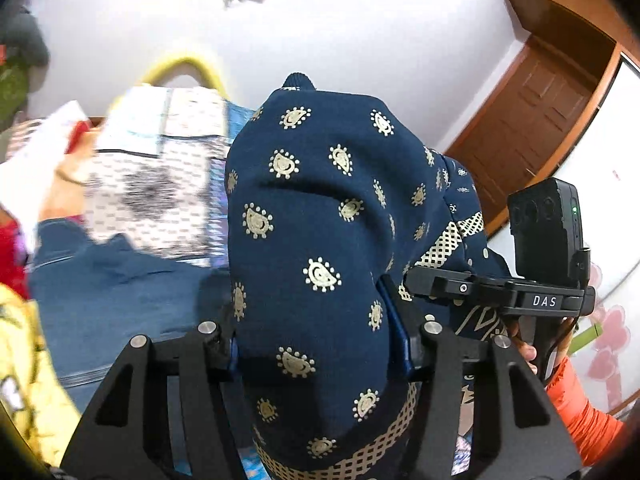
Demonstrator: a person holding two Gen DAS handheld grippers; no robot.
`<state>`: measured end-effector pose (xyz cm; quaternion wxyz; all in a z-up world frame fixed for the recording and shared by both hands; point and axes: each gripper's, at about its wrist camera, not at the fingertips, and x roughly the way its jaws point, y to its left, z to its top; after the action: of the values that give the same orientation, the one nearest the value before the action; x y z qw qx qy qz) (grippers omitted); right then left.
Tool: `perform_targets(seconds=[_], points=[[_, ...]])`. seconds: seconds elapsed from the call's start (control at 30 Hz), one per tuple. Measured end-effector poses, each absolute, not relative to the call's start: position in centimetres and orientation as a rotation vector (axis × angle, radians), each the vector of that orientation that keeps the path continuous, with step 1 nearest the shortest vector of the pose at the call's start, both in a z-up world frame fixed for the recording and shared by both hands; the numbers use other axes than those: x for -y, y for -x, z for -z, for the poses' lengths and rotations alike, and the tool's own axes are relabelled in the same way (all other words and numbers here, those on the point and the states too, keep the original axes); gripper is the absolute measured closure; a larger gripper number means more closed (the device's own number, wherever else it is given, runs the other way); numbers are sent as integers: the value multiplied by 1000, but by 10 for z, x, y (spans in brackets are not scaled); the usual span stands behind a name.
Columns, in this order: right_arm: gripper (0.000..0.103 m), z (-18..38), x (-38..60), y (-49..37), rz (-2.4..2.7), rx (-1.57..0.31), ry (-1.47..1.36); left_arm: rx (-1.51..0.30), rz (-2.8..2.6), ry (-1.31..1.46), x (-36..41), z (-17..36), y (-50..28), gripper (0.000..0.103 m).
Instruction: Fold large clothes
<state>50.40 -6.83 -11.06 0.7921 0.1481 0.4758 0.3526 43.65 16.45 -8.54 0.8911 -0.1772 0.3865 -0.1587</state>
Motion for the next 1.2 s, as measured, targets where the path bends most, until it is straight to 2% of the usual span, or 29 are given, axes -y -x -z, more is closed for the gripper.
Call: perform_targets(seconds=[0.23,0.53,0.63,0.73,0.83,0.9,0.93,0.97,1.03,1.2], points=[[68,137,-15,-503,-844,-1082,-315,-839,223,417,-231,114,-418,48],[68,245,-88,-538,-836,-1286,-298,-1001,134,564,-292,214,-432,48],[67,280,-99,-549,-789,-1355,-280,-1006,135,574,-300,237,-434,43],[66,285,-97,-556,-814,-1368,-324,-994,157,577,-300,232,-428,41],[63,279,-97,-549,-799,-1387,-247,-984,107,450,-289,216,-420,40],[59,267,-103,-545,-766,-1382,-198,-959,54,339,-278,203,-412,37],[48,263,-100,-543,-743,-1371,-176,-939,22,262,-269,195,-404,29],[32,256,-101,-541,-714,-1353,-152,-927,7,223,-266,195,-401,17],[10,246,-93,-530,-681,-1308,-136,-915,-1,175,-257,196,-393,7],[8,252,-80,-504,-654,-1325,-82,-975,-23,111,-236,223,-370,7]])
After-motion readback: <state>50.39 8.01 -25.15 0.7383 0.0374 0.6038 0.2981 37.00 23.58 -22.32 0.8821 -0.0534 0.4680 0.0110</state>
